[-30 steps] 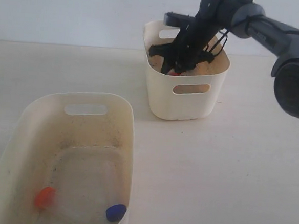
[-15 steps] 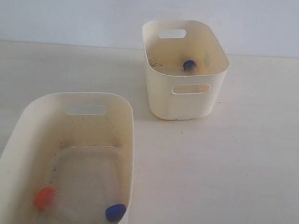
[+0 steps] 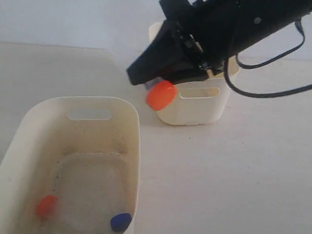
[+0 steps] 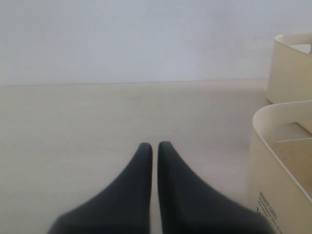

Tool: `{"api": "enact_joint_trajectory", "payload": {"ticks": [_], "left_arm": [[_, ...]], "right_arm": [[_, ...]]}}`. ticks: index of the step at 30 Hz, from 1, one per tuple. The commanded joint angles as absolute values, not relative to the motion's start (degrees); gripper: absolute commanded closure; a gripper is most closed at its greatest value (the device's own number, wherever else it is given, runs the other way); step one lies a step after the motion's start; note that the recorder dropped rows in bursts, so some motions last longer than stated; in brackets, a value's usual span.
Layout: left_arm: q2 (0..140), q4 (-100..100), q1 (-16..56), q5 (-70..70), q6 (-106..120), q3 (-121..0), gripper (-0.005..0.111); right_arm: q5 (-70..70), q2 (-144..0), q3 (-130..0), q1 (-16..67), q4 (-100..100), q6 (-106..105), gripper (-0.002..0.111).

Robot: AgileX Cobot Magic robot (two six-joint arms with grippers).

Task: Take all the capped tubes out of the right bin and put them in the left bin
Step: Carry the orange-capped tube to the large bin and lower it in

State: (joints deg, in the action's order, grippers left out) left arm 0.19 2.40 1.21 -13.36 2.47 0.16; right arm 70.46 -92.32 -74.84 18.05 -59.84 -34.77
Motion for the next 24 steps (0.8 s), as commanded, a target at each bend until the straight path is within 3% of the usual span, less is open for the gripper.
{"api": "enact_joint_trajectory", "payload": {"ticks": [1,4,11,16,24], "left_arm": [[0.00,2.30,1.14,-13.27,1.99,0.00,0.102],[0.00,2.30,1.14,-13.27,1.99,0.00,0.102],[0.00,2.30,1.14,-13.27,1.99,0.00,0.102],[0.00,2.30,1.14,-13.27,1.99,0.00,0.102],[0.00,2.30,1.14,-13.27,1.99,0.00,0.102]], "right_arm": [[69.96,-91.31,-73.99,24.80,-64.09,-39.33,0.107],[69.70,-91.38,-73.99,30.58,-63.98,-45.34,0.107],[54.16,-91.52,-73.99,38.96,-61.50,-59.90,0.107],[45.04,-91.52,-73.99,39.92,-54.61,-53.45,0.107],[44.58,-91.52,-73.99,39.92,-46.22,-45.07,0.107]]}}
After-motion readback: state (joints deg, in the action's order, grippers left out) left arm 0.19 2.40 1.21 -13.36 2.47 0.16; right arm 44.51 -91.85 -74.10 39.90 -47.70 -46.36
